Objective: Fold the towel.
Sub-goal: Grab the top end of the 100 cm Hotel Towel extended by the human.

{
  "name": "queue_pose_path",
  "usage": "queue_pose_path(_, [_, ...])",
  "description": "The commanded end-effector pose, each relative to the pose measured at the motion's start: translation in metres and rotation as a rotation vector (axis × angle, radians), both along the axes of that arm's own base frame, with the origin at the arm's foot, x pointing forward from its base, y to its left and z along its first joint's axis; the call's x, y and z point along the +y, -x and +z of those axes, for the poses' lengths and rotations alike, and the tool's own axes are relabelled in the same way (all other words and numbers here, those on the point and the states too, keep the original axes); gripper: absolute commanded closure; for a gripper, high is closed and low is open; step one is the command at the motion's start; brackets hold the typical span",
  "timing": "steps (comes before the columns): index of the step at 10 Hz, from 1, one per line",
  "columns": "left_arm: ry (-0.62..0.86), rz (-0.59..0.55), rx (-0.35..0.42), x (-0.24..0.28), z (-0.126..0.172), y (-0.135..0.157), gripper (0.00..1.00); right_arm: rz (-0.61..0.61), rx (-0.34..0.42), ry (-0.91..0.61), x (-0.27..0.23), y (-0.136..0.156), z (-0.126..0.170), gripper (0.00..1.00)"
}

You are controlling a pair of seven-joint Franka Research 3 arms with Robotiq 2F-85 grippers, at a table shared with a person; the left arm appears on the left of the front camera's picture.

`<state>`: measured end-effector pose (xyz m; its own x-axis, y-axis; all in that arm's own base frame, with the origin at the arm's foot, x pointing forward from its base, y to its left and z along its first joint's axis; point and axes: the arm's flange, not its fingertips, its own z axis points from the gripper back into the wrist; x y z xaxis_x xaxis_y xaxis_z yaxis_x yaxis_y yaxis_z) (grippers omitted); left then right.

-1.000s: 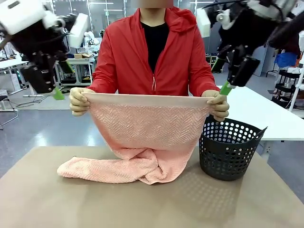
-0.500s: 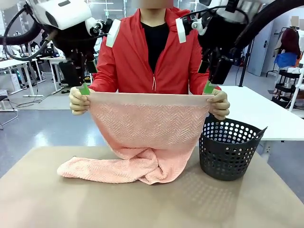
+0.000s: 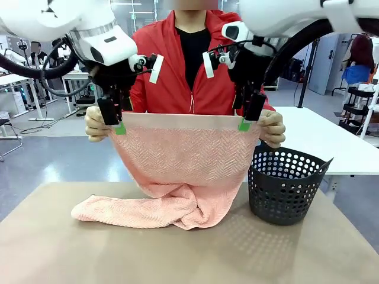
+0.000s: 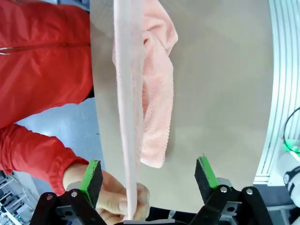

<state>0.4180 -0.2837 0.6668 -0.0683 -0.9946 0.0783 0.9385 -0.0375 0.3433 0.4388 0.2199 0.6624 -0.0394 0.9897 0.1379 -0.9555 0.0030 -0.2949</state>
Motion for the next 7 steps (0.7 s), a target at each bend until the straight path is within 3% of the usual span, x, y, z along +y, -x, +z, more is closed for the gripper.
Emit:
queue_pose_path(1, [0.002,0.028,-0.016,-0.007,-0.003,-0.013,0.00,-0.013,0.005,0.010,0.006,-0.010,-0.008,0.00])
queue_pose_path(4, [-0.008,0.053,0.027,-0.007,-0.022,-0.029,0.00,-0.043,0.032,0.010,0.010,-0.020,-0.032,0.00])
queue_pose_path(5, [-0.004,0.057,0.041,-0.005,-0.028,-0.032,0.08,-0.044,0.039,0.006,0.010,-0.022,-0.038,0.00])
queue_pose_path(6, [-0.007,0.071,0.054,-0.004,-0.034,-0.035,0.59,-0.047,0.042,0.011,0.010,-0.023,-0.042,0.00])
queue_pose_path(7, [0.012,0.066,0.065,-0.002,-0.037,-0.037,0.67,-0.050,0.039,0.011,0.008,-0.024,-0.044,0.52])
